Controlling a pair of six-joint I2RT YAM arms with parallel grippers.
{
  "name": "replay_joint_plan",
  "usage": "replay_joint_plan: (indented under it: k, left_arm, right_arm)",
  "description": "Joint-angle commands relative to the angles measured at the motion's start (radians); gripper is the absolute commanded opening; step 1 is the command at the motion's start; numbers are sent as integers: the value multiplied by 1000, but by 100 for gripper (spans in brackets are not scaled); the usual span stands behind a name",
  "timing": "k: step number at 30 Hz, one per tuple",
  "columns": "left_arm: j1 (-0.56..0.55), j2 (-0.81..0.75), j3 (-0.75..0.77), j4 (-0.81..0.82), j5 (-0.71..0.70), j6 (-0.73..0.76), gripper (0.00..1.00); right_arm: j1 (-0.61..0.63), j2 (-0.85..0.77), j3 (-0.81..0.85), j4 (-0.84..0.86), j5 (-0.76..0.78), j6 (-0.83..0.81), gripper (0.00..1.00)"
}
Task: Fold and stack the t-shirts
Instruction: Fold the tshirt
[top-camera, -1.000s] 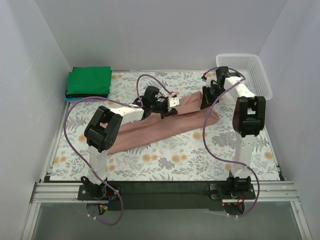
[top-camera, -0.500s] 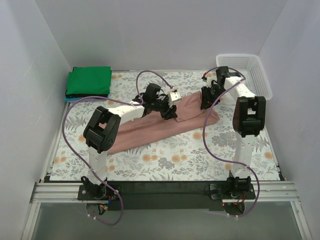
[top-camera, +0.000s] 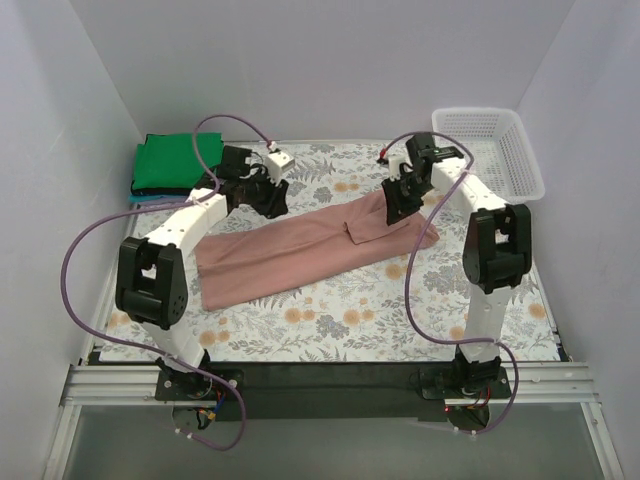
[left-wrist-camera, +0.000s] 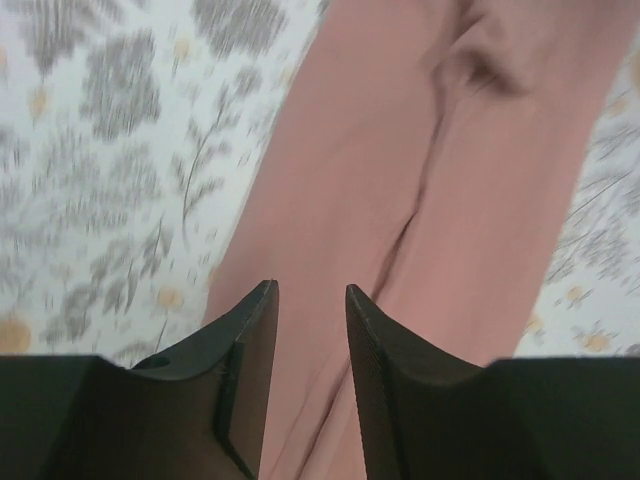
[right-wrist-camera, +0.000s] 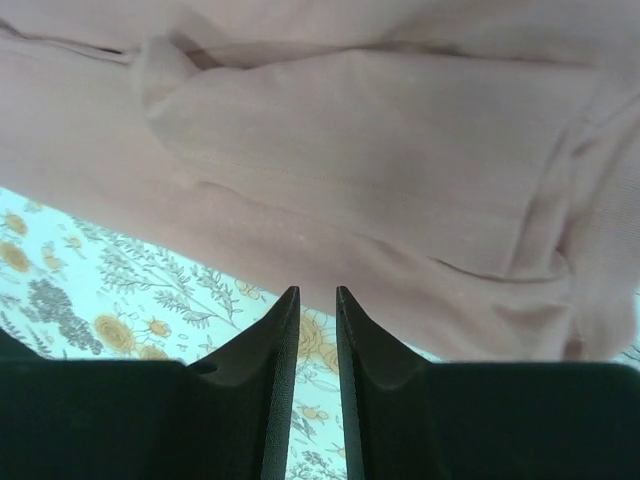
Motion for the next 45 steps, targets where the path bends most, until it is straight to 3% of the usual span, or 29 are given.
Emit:
replay_joint_plan:
  k: [1,13,18,21,24,25,28,34,40,45]
  left_arm:
    - [70,17,-57,-184,-98,92,31]
    - [138,32,-298,-176,-305,288,26]
    - [135,-15,-424,-205,-292,330,26]
    - [106,-86,-471,-274,-215,365,26]
    - [-17,-217,-542,-316,-207,400,27]
    - [-114,-247,-573,-313,-215,397,27]
    - [-273,-304,-565,-317,-203,330,27]
    - [-391,-244,-421,-391,-76,219,28]
    - [-424,-244,-317,-380,-83,161,29]
    - [-393,-261,-295,-353,-181,168,29]
  right_arm:
    - [32,63,-25,4,84,-2,27]
    - [52,343,215,15,159,16,27]
    - [53,478,401,9,141,44,26]
    - [74,563,551,13,144,47,28]
    - [111,642,689,44,137,39,29]
    - [121,650,700,65,147,33,31]
    - [147,594,651,180,188,26,34]
    - [133,350,519,269,219,-13,37]
    - [127,125,328,282,197,-11,39]
    - [139,54,183,262,60,117,39]
